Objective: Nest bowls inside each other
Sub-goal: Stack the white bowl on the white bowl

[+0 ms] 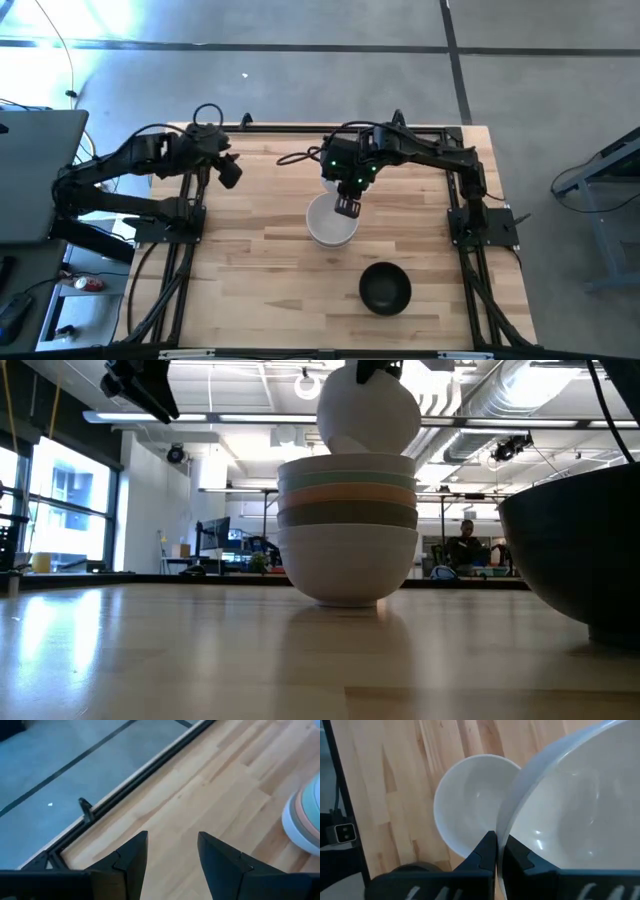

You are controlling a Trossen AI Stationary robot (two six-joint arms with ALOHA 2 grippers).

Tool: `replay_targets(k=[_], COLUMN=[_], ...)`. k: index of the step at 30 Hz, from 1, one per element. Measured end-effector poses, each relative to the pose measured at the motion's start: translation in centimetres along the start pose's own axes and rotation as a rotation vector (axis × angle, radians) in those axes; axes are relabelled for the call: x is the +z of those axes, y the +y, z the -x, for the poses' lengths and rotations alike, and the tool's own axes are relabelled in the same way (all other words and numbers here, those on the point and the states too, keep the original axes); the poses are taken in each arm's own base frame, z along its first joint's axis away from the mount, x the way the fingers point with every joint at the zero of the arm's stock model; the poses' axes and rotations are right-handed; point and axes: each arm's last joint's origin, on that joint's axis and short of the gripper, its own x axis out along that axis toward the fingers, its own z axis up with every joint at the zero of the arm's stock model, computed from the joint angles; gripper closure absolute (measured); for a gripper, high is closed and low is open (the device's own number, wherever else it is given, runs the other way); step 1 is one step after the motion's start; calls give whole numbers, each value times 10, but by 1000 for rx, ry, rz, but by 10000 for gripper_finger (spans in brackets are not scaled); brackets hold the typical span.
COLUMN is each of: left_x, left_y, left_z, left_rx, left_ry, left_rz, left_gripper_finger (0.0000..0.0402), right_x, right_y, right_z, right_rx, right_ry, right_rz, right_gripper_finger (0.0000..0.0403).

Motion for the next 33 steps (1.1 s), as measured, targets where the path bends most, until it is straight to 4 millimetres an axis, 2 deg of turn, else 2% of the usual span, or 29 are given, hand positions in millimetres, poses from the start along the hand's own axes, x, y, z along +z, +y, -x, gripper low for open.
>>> replay_targets(k=[8, 17, 33], left_x=[2, 5, 5], left_y=[4, 3, 3], left_z=[-4, -13, -12], left_rx=[24, 28, 23], left_ry=[12, 50, 47], left_rz=[10, -10, -10], left_gripper_finger=[238, 238, 238], right_x=[-2, 2, -1], right_y=[11, 33, 44], right_z=[-2, -34, -35], right_rx=[9, 49, 68], right_ry=[8, 95, 104], right_rz=[-11, 36, 35], right_gripper_finger=[403, 403, 403])
